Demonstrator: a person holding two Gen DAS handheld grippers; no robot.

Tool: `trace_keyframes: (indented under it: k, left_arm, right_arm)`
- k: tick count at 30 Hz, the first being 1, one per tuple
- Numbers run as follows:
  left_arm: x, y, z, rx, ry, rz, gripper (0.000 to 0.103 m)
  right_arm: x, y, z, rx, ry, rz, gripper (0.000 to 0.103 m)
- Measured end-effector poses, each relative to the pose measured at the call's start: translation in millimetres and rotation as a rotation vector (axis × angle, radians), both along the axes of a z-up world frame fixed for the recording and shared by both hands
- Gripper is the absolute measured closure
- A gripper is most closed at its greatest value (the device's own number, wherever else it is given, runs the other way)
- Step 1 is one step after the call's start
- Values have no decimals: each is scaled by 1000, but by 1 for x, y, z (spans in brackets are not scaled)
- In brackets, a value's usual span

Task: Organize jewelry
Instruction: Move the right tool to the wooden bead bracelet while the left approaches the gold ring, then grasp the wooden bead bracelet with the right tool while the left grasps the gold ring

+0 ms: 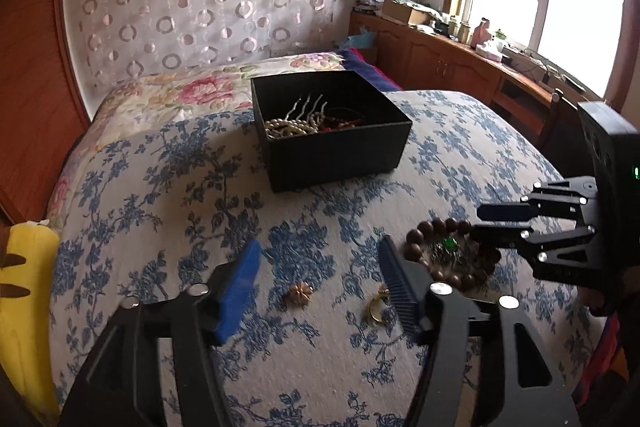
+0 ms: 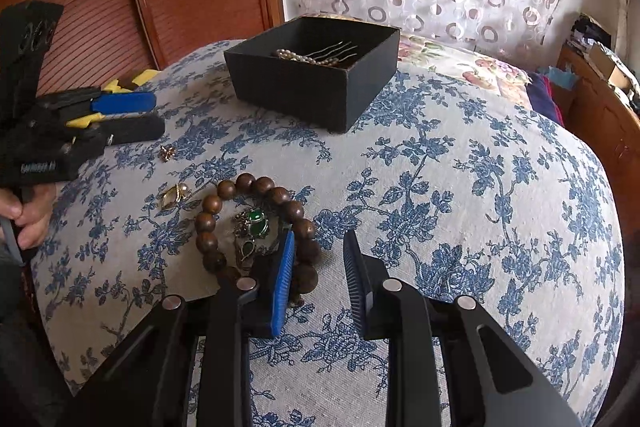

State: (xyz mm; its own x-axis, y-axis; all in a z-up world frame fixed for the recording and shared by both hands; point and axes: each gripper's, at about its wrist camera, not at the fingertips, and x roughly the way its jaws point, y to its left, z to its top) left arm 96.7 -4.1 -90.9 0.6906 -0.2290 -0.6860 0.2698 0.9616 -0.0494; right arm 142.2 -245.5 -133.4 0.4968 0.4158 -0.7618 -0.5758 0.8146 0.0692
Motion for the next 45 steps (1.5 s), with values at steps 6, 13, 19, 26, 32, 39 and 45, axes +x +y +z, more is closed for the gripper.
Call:
trace_keyframes:
  k: [6, 13, 19, 26, 32, 39, 45]
  left_arm:
    - [-9, -12, -8, 54, -31, -29, 15]
    - [-4, -22, -18, 70, 22, -70, 15]
    - [-3, -31, -22, 80, 59, -109, 18]
    - [-9, -36, -23, 114, 46, -106, 51]
    - [-18, -34, -23, 110, 41, -104, 57]
    - [-27, -44, -20, 120, 29, -138, 66]
    - [-20, -49, -30, 150, 59, -132, 71]
  right_arm:
    - [1, -1, -4, 21, 9, -3, 76]
    - [3, -1, -5, 19, 13, -5, 77]
    - [-1, 4, -6, -18, -13, -6, 77]
    - [-1, 4, -6, -20, -15, -6, 77]
    - [-1, 4, -6, -22, -16, -7, 77]
    - [-1, 4, -6, -27, -20, -7, 78]
    - [-1, 4, -6, -26, -19, -7, 77]
